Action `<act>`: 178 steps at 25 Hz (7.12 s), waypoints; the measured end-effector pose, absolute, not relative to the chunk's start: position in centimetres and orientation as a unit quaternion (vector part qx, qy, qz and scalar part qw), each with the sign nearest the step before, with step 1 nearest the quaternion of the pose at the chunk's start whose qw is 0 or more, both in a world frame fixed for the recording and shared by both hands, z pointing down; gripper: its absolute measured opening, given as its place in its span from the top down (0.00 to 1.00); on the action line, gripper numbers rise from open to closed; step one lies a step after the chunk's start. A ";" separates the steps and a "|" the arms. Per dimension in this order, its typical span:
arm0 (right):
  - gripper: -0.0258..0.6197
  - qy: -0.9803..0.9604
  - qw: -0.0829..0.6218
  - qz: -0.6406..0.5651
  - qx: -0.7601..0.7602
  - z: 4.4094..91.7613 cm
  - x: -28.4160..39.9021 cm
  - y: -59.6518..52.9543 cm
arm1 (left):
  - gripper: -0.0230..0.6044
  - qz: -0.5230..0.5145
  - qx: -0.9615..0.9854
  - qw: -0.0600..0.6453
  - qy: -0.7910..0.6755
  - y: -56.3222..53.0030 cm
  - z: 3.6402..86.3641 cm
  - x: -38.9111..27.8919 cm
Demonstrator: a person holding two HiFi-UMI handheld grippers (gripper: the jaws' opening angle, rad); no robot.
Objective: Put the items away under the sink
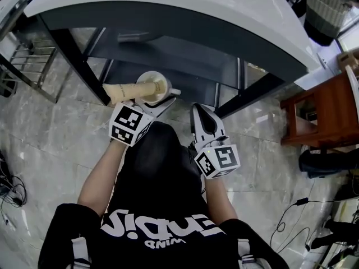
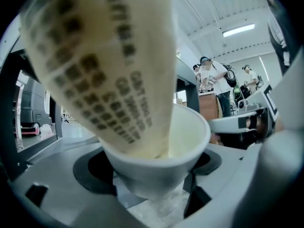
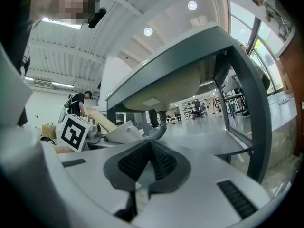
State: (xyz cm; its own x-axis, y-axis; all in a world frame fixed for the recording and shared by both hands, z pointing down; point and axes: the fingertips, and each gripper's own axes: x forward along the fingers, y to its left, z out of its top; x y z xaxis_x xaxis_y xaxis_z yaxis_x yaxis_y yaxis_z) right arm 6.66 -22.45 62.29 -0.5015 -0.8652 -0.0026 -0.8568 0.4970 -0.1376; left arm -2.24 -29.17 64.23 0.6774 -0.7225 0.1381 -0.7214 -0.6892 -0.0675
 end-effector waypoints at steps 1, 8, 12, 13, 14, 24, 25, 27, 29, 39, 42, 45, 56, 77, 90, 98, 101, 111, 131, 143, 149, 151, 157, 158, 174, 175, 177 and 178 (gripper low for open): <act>0.93 0.864 0.035 -0.059 -0.499 62.3 6.7 -22.4 | 0.22 -0.078 -0.915 0.005 0.395 -29.6 64.3 -2.0; 0.93 0.863 0.035 -0.055 -0.502 62.2 6.9 -22.1 | 0.22 -0.086 -0.913 0.001 0.398 -32.9 65.2 -0.5; 0.93 0.861 0.032 -0.059 -0.504 62.6 7.0 -22.1 | 0.22 -0.102 -0.915 0.000 0.391 -34.4 66.1 0.2; 0.93 0.861 0.032 -0.059 -0.505 62.6 7.0 -22.2 | 0.22 -0.105 -0.915 -0.001 0.390 -34.7 66.3 0.3; 0.93 0.860 0.033 -0.060 -0.505 62.6 7.1 -22.2 | 0.22 -0.108 -0.915 -0.002 0.390 -34.9 66.6 0.5; 0.93 0.861 0.033 -0.066 -0.503 63.0 7.3 -22.7 | 0.22 -0.130 -0.906 -0.003 0.402 -38.8 67.8 1.3; 0.93 0.861 0.032 -0.067 -0.503 63.0 7.4 -22.8 | 0.22 -0.131 -0.905 -0.004 0.404 -39.2 67.8 1.4; 0.93 0.861 0.032 -0.068 -0.504 63.1 7.6 -22.8 | 0.22 -0.133 -0.904 -0.006 0.407 -39.7 67.8 1.5; 0.93 0.860 0.032 -0.069 -0.505 63.1 7.7 -22.9 | 0.22 -0.136 -0.903 -0.011 0.408 -40.1 67.9 1.8; 0.93 0.858 0.034 -0.075 -0.507 63.5 8.4 -23.0 | 0.22 -0.149 -0.897 -0.011 0.416 -42.1 68.1 3.3; 0.93 0.859 0.034 -0.075 -0.506 63.6 8.3 -23.0 | 0.22 -0.151 -0.895 -0.018 0.419 -42.5 68.2 3.2; 0.93 0.858 0.035 -0.078 -0.506 63.7 8.3 -23.1 | 0.22 -0.150 -0.893 -0.022 0.424 -42.9 68.3 3.2; 0.93 0.857 0.034 -0.080 -0.508 63.8 8.9 -23.2 | 0.22 -0.127 -0.884 -0.036 0.448 -43.9 68.3 3.6; 0.93 0.857 0.035 -0.081 -0.508 63.9 9.2 -23.5 | 0.22 -0.123 -0.837 -0.047 0.531 -45.4 68.6 2.6; 0.93 0.856 0.034 -0.081 -0.510 63.8 9.3 -23.4 | 0.22 -0.121 -0.829 -0.020 0.546 -45.3 68.6 2.7; 0.93 0.856 0.032 -0.081 -0.509 63.8 9.1 -23.4 | 0.22 -0.103 -0.834 -0.023 0.541 -45.1 68.3 2.5; 0.93 0.858 0.031 -0.081 -0.507 63.8 9.0 -23.4 | 0.22 -0.101 -0.834 -0.025 0.542 -44.9 68.4 2.3; 0.93 0.860 0.030 -0.080 -0.503 63.9 8.6 -23.3 | 0.22 -0.082 -0.841 -0.014 0.535 -42.3 67.6 1.2; 0.93 0.868 0.028 -0.076 -0.489 63.9 6.0 -22.9 | 0.66 -0.043 -0.863 -0.063 0.500 -31.6 66.9 -3.9; 0.93 0.873 0.017 -0.076 -0.482 63.4 4.4 -22.5 | 0.93 -0.043 -0.886 -0.075 0.455 -28.7 66.1 -3.8; 0.93 0.876 0.025 -0.094 -0.473 59.4 3.7 -22.6 | 0.93 -0.055 -0.890 -0.077 0.445 -26.8 62.4 -3.6; 0.93 0.876 0.019 -0.115 -0.468 57.8 3.5 -22.1 | 0.93 -0.060 -0.893 -0.085 0.438 -25.5 60.5 -3.4; 0.93 0.878 -0.006 -0.157 -0.452 50.2 2.6 -20.6 | 0.93 -0.062 -0.894 -0.110 0.430 -22.1 52.0 -4.4; 0.93 0.879 -0.011 -0.160 -0.450 48.6 2.4 -20.3 | 0.93 -0.058 -0.894 -0.113 0.430 -21.5 50.4 -4.7; 0.93 0.879 -0.050 -0.169 -0.442 21.0 -0.5 -15.3 | 0.93 -0.073 -0.898 -0.122 0.417 -15.8 23.2 -11.0; 0.93 0.878 -0.046 -0.168 -0.445 19.8 -0.5 -15.1 | 0.93 -0.069 -0.898 -0.122 0.417 -15.7 22.1 -11.2; 0.93 0.877 -0.040 -0.162 -0.450 17.8 -0.5 -14.9 | 0.93 -0.059 -0.897 -0.123 0.420 -15.7 20.5 -11.6; 0.93 0.878 -0.039 -0.157 -0.450 17.1 -0.5 -14.8 | 0.93 -0.055 -0.897 -0.124 0.421 -15.7 19.9 -11.8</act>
